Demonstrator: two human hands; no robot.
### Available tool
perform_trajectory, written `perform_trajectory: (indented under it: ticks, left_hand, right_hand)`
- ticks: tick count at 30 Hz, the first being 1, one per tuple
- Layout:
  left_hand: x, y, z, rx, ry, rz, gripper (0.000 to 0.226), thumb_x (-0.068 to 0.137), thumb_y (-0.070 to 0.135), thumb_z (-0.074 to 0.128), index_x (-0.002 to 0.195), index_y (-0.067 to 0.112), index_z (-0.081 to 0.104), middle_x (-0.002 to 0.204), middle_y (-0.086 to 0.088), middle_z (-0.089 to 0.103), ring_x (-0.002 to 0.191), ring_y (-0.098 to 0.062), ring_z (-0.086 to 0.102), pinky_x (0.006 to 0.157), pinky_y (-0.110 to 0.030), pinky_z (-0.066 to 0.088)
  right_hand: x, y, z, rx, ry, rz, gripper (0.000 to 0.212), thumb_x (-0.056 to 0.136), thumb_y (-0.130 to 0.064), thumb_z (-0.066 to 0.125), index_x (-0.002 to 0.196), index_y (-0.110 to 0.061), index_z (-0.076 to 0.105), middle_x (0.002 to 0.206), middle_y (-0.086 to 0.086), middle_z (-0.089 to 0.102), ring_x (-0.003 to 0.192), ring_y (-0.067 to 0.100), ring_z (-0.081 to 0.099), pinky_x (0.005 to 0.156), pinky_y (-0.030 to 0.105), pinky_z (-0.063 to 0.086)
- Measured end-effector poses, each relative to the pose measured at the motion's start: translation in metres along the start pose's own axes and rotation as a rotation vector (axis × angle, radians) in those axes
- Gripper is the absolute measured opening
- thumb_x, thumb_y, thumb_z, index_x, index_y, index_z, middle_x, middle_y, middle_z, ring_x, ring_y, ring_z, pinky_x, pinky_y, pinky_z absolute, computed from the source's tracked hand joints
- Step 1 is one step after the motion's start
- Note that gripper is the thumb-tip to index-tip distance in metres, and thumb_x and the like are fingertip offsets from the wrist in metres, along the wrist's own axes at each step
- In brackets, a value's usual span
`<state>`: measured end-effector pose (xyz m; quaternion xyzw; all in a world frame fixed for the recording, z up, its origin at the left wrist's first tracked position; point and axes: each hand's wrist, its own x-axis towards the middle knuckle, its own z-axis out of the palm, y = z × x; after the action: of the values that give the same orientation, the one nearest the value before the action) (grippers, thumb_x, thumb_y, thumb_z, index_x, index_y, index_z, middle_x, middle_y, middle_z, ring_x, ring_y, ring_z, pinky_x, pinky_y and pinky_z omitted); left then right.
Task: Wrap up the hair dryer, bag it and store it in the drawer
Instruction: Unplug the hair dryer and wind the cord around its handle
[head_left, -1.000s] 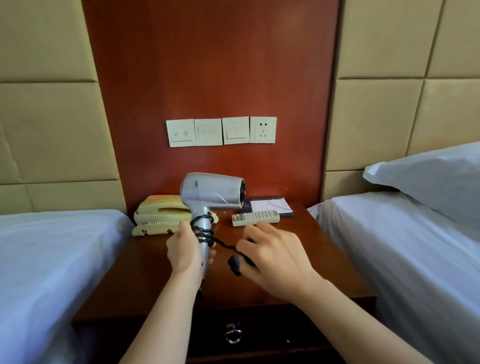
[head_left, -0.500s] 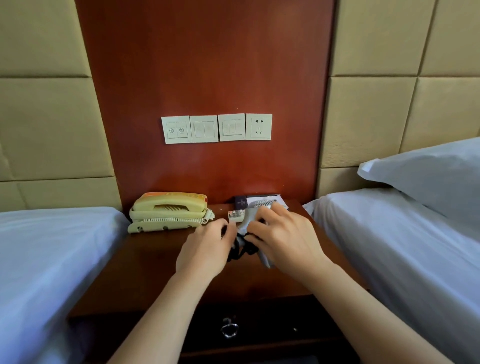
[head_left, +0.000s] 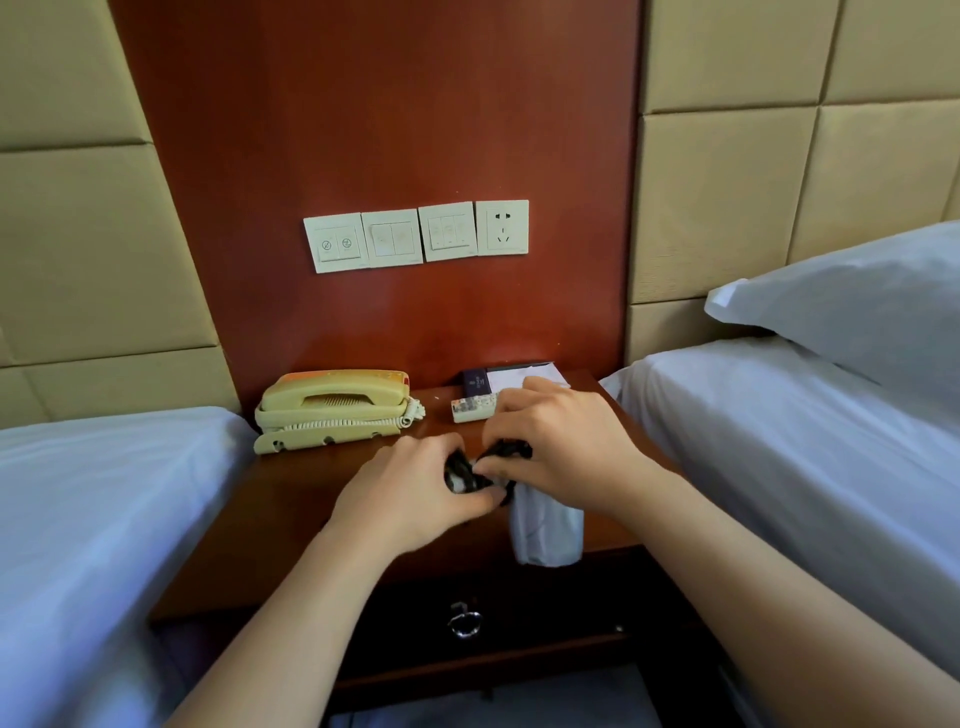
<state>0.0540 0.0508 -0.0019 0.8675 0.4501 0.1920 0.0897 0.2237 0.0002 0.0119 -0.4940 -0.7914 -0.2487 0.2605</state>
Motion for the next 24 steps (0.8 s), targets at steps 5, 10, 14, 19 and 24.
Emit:
perform_trajectory:
  ticks: [5,10,14,19,24]
  left_hand:
    - [0.004,-0.013,-0.005,-0.002,0.084,-0.061,0.036,0.085,0.059,0.047,0.08,0.026,0.059,0.065,0.003,0.053,0.06,-0.02,0.052,0.049,-0.03,0.033]
    - [0.001,-0.027,-0.006,-0.075,0.044,-0.134,0.042,0.088,0.06,0.044,0.085,0.022,0.062,0.053,0.003,0.048,0.048,-0.017,0.054,0.053,-0.03,0.043]
    - [0.001,-0.026,-0.007,-0.062,0.062,-0.18,0.042,0.087,0.06,0.044,0.074,0.023,0.057,0.055,0.003,0.051,0.053,-0.02,0.056,0.061,-0.034,0.05]
    - [0.002,-0.026,-0.006,-0.063,0.08,-0.221,0.04,0.085,0.063,0.045,0.076,0.026,0.057,0.06,0.003,0.053,0.062,-0.025,0.061,0.067,-0.034,0.052]
    - [0.003,-0.031,-0.008,-0.054,0.097,-0.241,0.049,0.084,0.066,0.043,0.09,0.021,0.061,0.065,-0.001,0.059,0.065,-0.026,0.063,0.071,-0.036,0.054]
  right_hand:
    - [0.001,0.003,-0.004,0.307,0.046,0.159,0.013,0.091,-0.034,0.055,0.087,-0.022,0.055,0.086,-0.007,0.054,0.067,0.018,0.054,0.057,0.039,0.046]
    - [0.001,0.01,0.003,0.401,-0.108,0.239,0.021,0.095,-0.028,0.05,0.074,-0.021,0.049,0.068,-0.011,0.047,0.062,0.007,0.045,0.062,0.034,0.041]
    - [0.0,0.004,0.005,0.388,-0.202,0.286,0.014,0.091,-0.042,0.051,0.098,-0.03,0.054,0.082,-0.014,0.049,0.07,0.006,0.048,0.065,0.026,0.04]
    - [0.002,-0.006,0.006,0.241,-0.256,0.318,0.031,0.088,-0.053,0.049,0.109,-0.032,0.058,0.094,-0.008,0.048,0.08,0.019,0.055,0.069,0.035,0.045]
    - [0.006,0.001,0.004,0.117,-0.277,0.301,0.035,0.09,-0.051,0.048,0.087,-0.022,0.066,0.076,0.0,0.062,0.078,0.024,0.057,0.061,0.032,0.038]
